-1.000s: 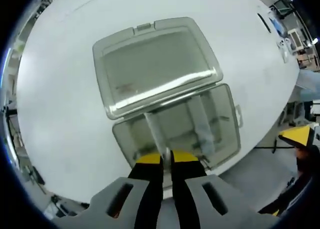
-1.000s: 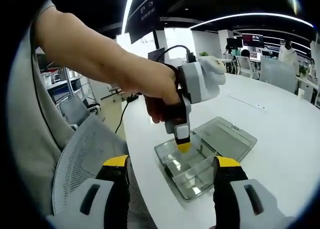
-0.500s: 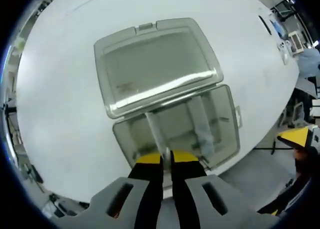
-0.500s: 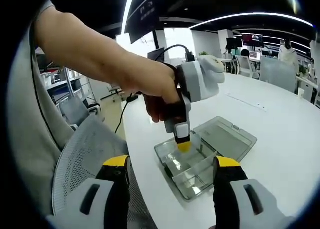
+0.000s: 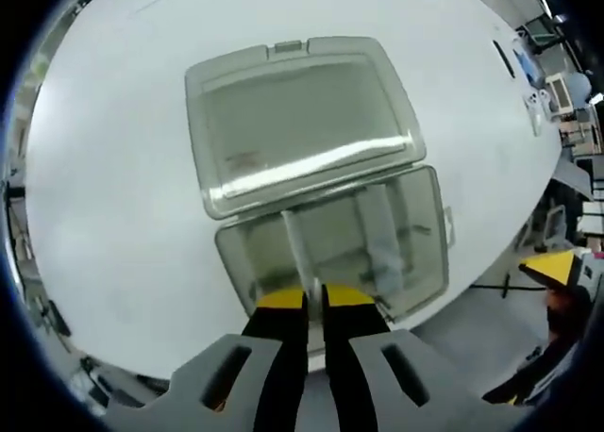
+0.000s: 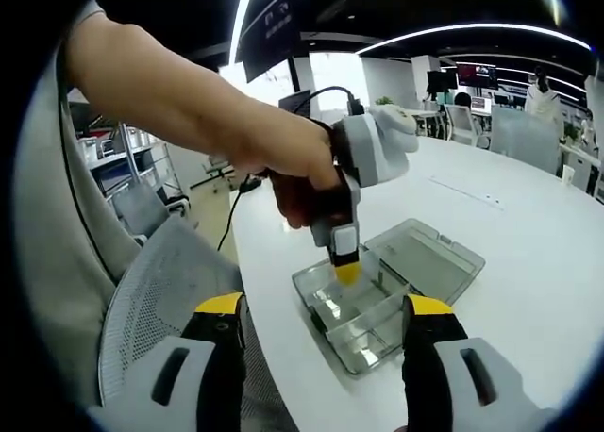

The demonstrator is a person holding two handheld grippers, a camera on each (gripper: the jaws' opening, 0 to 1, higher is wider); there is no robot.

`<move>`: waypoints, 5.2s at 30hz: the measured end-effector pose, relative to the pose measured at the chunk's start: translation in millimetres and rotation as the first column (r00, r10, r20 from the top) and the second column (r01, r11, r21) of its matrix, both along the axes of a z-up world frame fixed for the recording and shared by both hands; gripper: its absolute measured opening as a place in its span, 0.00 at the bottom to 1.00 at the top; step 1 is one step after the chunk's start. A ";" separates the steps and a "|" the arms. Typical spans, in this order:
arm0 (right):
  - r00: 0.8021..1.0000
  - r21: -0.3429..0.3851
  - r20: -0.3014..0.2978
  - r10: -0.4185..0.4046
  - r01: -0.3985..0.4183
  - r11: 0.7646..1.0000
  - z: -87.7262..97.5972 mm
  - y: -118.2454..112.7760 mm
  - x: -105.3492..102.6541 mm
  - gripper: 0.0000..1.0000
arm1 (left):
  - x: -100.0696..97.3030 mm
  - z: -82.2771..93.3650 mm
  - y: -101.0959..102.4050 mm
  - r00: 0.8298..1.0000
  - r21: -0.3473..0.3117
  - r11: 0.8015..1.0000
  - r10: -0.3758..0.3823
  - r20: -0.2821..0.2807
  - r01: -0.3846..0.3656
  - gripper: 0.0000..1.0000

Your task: Insert the divider into the dual guide fixture by aligning both edges with the guide slots and pushing it downward to the bottom, including one-sided entry, uneven engagement, binding, and posture correction.

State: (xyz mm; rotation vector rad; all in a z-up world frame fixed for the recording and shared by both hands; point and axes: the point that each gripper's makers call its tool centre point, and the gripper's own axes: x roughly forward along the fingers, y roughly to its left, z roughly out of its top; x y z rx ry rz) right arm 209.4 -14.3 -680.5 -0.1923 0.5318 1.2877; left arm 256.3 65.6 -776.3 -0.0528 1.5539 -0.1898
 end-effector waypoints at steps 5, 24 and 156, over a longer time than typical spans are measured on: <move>1.000 0.004 -0.002 0.001 -0.001 1.000 0.2 1.8 -0.6 0.64 | 0.1 -0.3 -0.1 1.000 0.020 1.000 -0.005 0.008 0.005 0.02; 1.000 0.006 0.000 0.002 -0.002 1.000 1.8 2.0 -1.5 0.64 | 0.3 -2.5 -0.3 0.999 0.032 0.999 0.011 0.036 -0.012 0.01; 1.000 -0.024 -0.005 -0.008 0.008 1.000 -5.9 0.6 1.7 0.70 | -0.6 -11.7 -2.3 0.984 0.023 1.000 -0.024 0.179 0.021 0.02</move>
